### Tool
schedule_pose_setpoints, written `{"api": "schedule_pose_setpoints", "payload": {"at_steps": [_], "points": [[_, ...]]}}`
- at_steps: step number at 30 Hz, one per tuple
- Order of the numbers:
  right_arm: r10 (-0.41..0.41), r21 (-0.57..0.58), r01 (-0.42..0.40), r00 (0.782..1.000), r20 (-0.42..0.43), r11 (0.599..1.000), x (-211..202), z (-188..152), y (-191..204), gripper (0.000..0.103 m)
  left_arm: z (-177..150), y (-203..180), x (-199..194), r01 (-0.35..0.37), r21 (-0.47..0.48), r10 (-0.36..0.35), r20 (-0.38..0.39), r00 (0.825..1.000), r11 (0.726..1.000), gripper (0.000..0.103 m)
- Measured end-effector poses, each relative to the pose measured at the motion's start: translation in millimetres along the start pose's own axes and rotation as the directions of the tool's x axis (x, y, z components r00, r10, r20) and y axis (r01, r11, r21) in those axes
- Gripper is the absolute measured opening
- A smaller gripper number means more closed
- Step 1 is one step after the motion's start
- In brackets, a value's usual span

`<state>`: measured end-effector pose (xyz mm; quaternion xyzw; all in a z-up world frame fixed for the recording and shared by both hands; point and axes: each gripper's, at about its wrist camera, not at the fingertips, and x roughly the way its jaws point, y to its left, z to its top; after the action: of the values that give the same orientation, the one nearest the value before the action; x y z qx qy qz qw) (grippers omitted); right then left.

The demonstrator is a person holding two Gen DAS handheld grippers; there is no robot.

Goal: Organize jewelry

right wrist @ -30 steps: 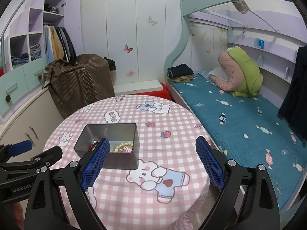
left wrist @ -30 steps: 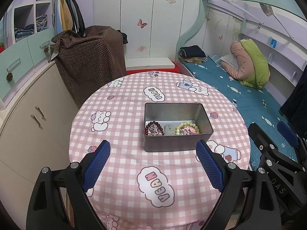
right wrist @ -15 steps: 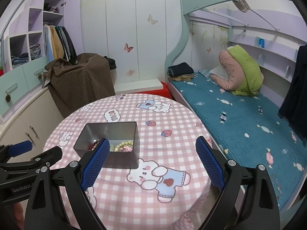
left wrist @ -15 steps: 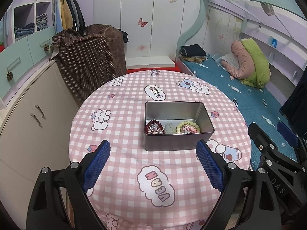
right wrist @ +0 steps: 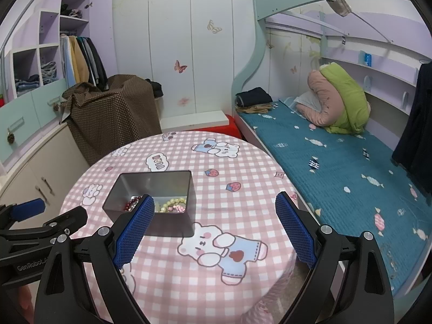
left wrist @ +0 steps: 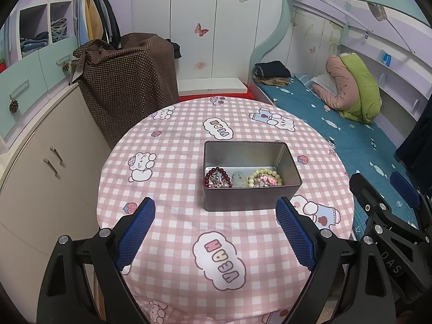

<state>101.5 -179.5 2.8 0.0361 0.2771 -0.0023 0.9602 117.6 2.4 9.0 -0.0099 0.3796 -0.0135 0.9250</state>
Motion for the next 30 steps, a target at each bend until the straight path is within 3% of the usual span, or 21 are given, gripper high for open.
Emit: {"api": "schedule_pose_setpoints", "payload": {"at_steps": [30], "points": [[0.003,0.004,-0.003,1.0,-0.007,1.0,1.0,-0.4,-2.6,0.088,1.5,0.4,1.3,0.004,-0.001,-0.004,-0.014,1.0,1.0,0.088]]}}
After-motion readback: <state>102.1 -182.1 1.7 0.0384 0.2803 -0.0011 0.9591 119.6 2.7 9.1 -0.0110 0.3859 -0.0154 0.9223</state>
